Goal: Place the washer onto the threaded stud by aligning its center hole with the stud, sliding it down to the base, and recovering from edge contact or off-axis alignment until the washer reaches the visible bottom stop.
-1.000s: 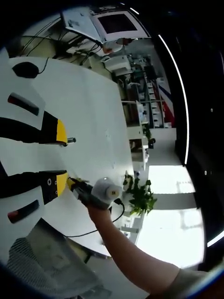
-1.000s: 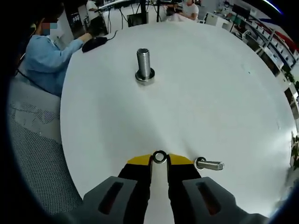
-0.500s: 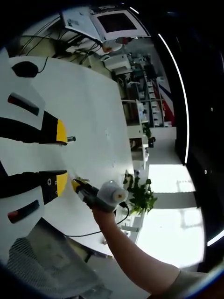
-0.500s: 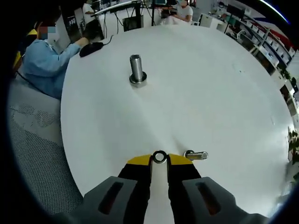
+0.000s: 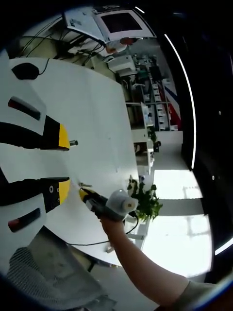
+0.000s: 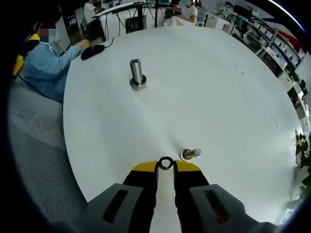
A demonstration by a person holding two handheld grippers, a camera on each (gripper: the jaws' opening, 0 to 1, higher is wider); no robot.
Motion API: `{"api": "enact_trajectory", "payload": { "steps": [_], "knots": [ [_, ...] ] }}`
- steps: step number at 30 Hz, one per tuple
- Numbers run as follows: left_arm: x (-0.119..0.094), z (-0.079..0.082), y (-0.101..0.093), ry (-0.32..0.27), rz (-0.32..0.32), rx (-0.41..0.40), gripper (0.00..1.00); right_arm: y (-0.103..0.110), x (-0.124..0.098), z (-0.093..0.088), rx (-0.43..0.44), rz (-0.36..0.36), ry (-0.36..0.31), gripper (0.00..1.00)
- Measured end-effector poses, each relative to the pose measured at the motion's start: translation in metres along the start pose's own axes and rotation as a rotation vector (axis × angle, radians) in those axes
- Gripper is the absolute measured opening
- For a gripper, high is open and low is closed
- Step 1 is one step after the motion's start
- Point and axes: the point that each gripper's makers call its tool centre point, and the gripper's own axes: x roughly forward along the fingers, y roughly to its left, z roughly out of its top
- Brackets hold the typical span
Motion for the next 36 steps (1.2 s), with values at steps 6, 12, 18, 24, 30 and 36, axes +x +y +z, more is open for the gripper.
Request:
{"api": "enact_trajectory", "payload": {
  "steps": [6,12,18,24,30,36],
  "knots": [
    [0.0,0.001,0.0,-0.004,-0.001,0.001,0.2,-0.009,-0.006,0.001,-0.001,-0.014,0.004,0.14],
    [0.0,0.001,-0.001,-0.004,-0.004,-0.001,0.2,-0.014,-0.01,0.004,0.001,-0.022,0.002,0.14],
    [0.0,0.001,-0.001,-0.004,-0.004,-0.002,0.2,-0.017,-0.012,0.003,0.002,-0.021,0.008,0.14],
    [0.0,0.002,-0.001,-0.006,-0.004,0.0,0.2,-0.023,-0.019,0.004,0.001,-0.032,0.008,0.14],
    [0.0,0.001,-0.001,-0.006,-0.002,0.0,0.2,-0.028,-0.022,0.008,-0.007,-0.041,0.003,0.14],
    [-0.001,0.001,0.0,-0.005,0.001,0.001,0.2,-0.031,-0.024,0.011,-0.011,-0.053,0.006,0.14]
  ]
}}
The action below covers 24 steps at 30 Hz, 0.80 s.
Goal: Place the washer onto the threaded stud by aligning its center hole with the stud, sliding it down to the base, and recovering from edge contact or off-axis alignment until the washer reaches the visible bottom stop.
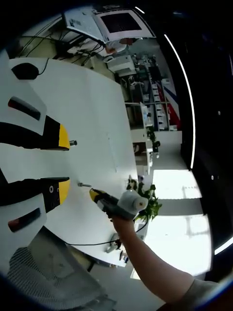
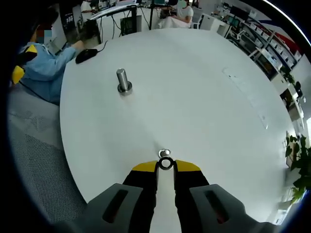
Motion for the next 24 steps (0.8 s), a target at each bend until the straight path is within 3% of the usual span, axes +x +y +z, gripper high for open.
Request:
{"api": "enact_trajectory", "payload": {
  "steps": [24],
  "knots": [
    [0.0,0.001,0.002,-0.004,0.006,-0.008,0.2,-0.001,0.008,0.012,-0.046,0.014,0.016,0.14]
  ]
}}
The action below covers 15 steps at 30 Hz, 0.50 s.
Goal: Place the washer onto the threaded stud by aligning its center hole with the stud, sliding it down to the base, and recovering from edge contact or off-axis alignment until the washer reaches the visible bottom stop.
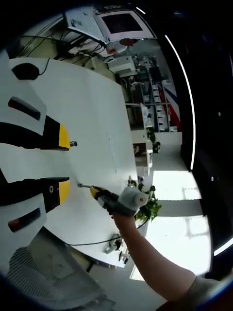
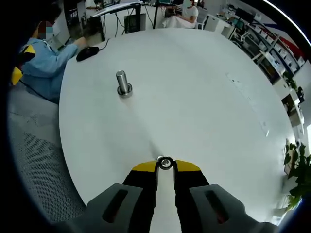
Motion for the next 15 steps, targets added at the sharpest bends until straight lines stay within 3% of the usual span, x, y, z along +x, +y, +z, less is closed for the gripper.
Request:
{"api": "enact_trajectory", "payload": {
  "steps": [15],
  "knots": [
    [0.0004,0.0001,-0.0012,0.0,-0.006,-0.002,0.2,0.0001,0.0039,0.0039,-0.01,0.002,0.005,0.14]
  ]
}}
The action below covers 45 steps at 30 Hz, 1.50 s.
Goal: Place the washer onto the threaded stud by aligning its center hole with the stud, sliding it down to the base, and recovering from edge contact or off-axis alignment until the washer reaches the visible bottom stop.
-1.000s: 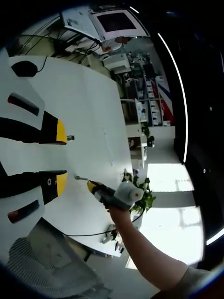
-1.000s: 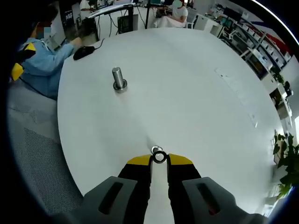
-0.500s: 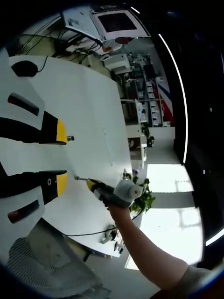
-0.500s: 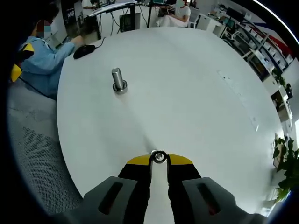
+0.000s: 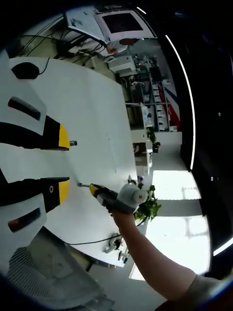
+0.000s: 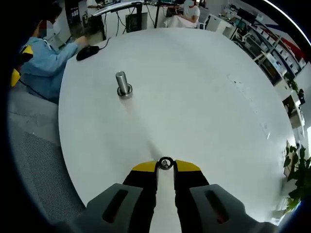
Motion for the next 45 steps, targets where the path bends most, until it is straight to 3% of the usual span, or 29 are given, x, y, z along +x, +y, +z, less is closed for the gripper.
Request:
{"api": "enact_trajectory", "payload": {
  "steps": [45],
  "knots": [
    [0.0007,-0.0026,0.0001,0.015,0.002,0.006,0.2,-0.0018,0.0016,-0.0001,-0.006,0.007,0.006,0.14]
  ]
}}
